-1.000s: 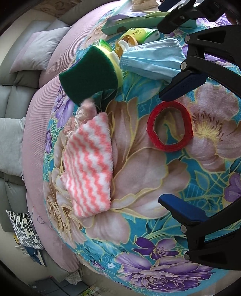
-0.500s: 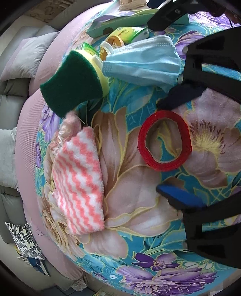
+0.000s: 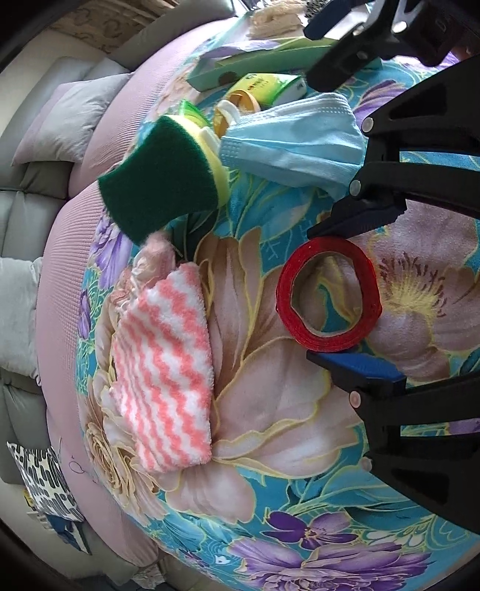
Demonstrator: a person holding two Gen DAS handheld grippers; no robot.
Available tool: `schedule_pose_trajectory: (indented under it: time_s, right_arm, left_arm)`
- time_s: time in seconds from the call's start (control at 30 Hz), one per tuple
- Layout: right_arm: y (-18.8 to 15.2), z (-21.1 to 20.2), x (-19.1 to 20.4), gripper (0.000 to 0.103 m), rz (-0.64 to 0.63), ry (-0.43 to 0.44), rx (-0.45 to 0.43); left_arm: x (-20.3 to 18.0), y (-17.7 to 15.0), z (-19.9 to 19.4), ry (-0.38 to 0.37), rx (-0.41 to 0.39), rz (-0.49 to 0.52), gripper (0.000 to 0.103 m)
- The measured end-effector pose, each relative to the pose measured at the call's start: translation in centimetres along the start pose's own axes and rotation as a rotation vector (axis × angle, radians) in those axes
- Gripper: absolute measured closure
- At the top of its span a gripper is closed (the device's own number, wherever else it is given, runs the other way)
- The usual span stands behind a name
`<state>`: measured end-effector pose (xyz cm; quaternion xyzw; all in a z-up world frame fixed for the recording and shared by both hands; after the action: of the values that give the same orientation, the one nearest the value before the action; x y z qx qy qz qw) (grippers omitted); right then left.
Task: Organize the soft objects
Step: 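Grasp the blue face mask with the right tool while the left tool holds the red ring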
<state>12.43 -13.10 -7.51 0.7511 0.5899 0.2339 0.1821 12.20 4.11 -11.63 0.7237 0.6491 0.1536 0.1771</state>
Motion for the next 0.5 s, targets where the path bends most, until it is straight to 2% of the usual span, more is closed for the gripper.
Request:
schedule_pose_trajectory:
  time_s: [0.37,0.5]
  right_arm:
    - [-0.2,-0.2,1.6,0.000,-0.001,0.054,0.009]
    - [-1.0,0.2,2.9,0.000,-0.026,0.102,0.044]
  left_arm:
    - [2.4,0.7,-2.2,0.037,-0.061,-0.074,0.044]
    - [3.4,0.9,-2.8,0.042,-0.079,-0.101,0.044]
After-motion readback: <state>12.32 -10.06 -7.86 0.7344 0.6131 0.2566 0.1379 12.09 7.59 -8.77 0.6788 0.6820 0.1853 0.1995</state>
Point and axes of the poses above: each gripper's, at about its wrist camera, not at the fingertips, and z roughly the way its jaws point, x to its left, y to its top, the point moved 9 cm from there along z, roughly the way its jaws point, and after that the axes turned 13 degrees about z, right-handed, at the moved point
